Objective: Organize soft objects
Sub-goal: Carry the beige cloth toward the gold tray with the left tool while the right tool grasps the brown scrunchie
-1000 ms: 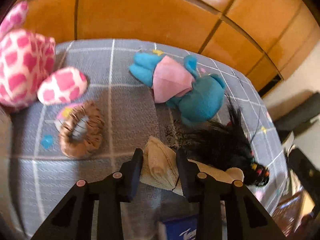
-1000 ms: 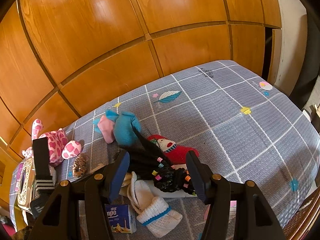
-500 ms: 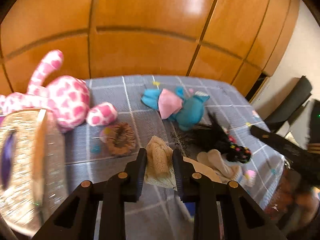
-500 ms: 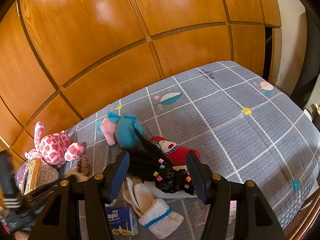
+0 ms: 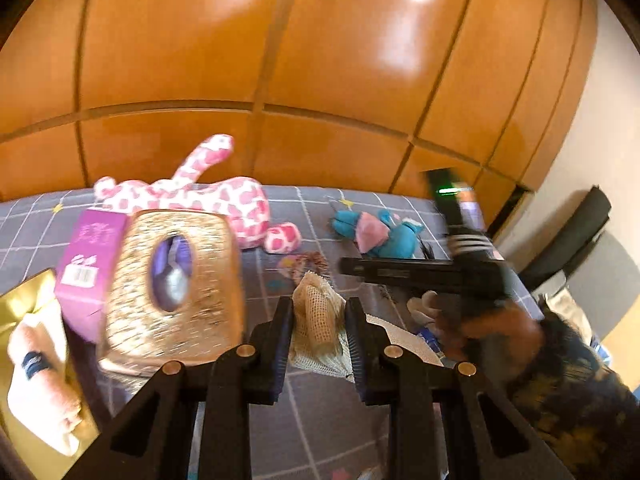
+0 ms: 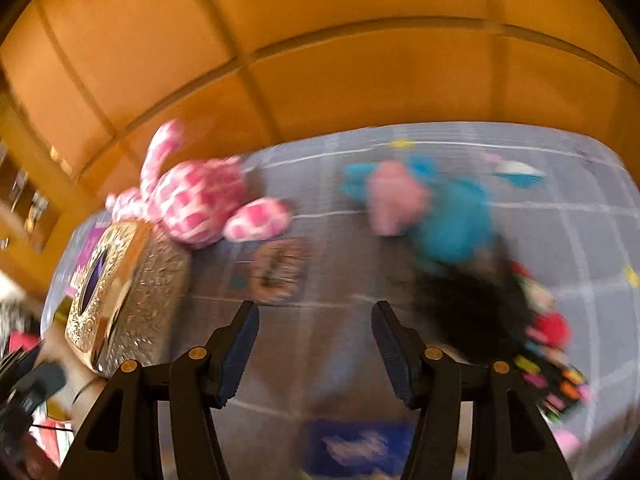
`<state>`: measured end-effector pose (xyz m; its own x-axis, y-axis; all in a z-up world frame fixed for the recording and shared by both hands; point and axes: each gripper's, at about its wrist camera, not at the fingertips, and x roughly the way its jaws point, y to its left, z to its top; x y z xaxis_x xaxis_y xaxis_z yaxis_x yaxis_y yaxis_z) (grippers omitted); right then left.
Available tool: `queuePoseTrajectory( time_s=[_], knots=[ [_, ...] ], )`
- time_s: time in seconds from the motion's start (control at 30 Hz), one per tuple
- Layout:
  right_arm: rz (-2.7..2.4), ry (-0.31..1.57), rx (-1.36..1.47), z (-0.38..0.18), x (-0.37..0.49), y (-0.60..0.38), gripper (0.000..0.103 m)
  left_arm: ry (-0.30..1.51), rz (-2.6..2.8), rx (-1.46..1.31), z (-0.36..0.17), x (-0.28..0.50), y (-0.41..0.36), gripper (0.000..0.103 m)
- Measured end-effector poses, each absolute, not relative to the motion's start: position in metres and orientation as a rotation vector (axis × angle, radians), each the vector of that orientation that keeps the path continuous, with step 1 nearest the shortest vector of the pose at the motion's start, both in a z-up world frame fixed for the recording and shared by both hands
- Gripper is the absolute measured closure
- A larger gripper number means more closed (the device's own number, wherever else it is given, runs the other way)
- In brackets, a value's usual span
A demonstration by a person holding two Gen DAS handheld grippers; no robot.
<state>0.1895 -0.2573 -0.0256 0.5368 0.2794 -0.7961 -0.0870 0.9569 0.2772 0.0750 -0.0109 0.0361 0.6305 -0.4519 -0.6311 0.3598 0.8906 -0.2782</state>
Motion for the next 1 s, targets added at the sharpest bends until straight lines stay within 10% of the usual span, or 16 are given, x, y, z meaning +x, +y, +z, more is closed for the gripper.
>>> queuePoseTrajectory(
  time_s=[0.4, 0.47, 0.57, 1.0],
  knots=[
    [0.103, 1.137, 0.025, -0.092, 0.266, -0.193, 0.043, 0.721, -0.344, -0.217, 0.045, 0.056, 0.071, 0.077],
    [0.079, 1.104, -0.02, -0.091, 0.262, -0.19, 0.083, 0.719, -0.293, -0.24, 0.044, 0.055, 0.092, 0.077],
    [0.07, 1.105, -0.015, -0.09, 0.256, -0.192, 0.093, 0.718, -0.168, -0.249, 0.038, 0.056, 0.126, 0.077],
    [0.162, 1.119, -0.002, -0.096, 0.209, -0.197, 0.092, 0.764, 0.304, -0.211, -0.008, 0.077, 0.24, 0.076]
  ],
)
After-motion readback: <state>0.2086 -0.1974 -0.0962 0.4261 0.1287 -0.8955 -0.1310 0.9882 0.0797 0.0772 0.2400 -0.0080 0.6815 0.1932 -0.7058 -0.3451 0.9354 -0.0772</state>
